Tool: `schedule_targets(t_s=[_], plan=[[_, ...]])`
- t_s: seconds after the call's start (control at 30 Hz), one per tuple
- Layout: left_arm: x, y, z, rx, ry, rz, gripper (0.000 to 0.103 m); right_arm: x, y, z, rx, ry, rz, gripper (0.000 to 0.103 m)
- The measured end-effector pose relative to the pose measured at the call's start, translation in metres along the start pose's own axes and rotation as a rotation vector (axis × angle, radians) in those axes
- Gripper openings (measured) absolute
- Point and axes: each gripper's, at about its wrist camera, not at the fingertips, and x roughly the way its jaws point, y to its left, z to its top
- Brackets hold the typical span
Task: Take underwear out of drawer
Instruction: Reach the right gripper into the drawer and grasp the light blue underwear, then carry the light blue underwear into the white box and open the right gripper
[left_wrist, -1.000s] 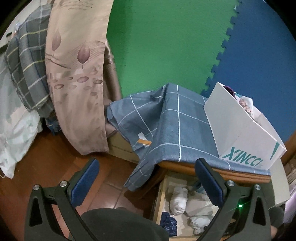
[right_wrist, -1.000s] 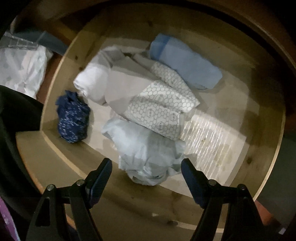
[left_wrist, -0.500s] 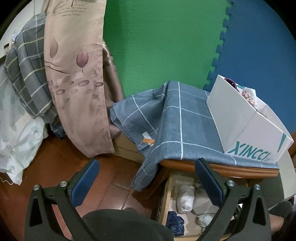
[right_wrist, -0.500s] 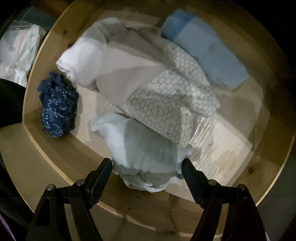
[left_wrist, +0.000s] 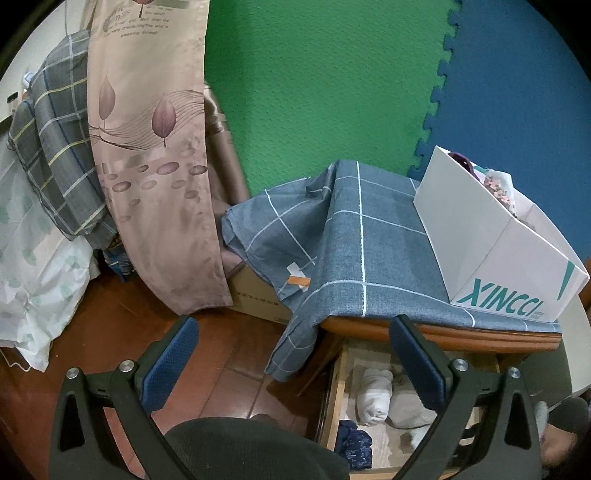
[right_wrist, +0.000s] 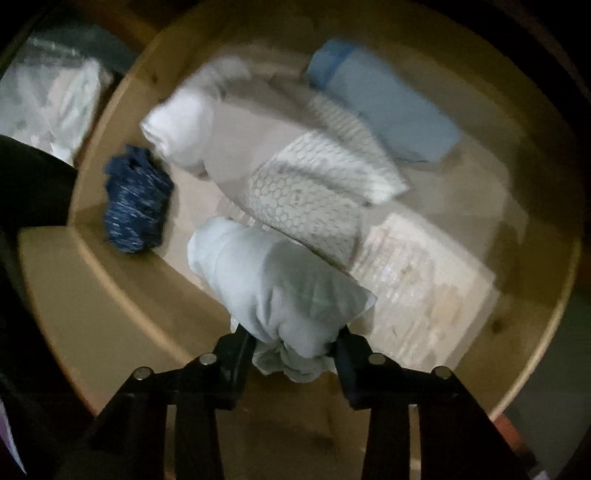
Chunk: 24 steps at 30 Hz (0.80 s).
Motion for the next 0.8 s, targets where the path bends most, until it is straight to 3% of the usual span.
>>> schedule_targets(t_s=[0.37,0.63,0.8], plan=[[0.000,-0.002,-0.003,0.021,0.002,0.021,0.102,-0.113,0.010,-0.052,0.039,-0.303,0.114,0.039],[0.001,-0.002,-0.003,0.027,0.009,0.028,0.102,-0.233,0.009,-0.084,0.022,-0.503,0.133,0.039],[0.001,-0.002,-0.003,0.028,0.008,0.028,0.102,-0.315,-0.004,-0.085,0.035,-0.650,0.138,0.039]])
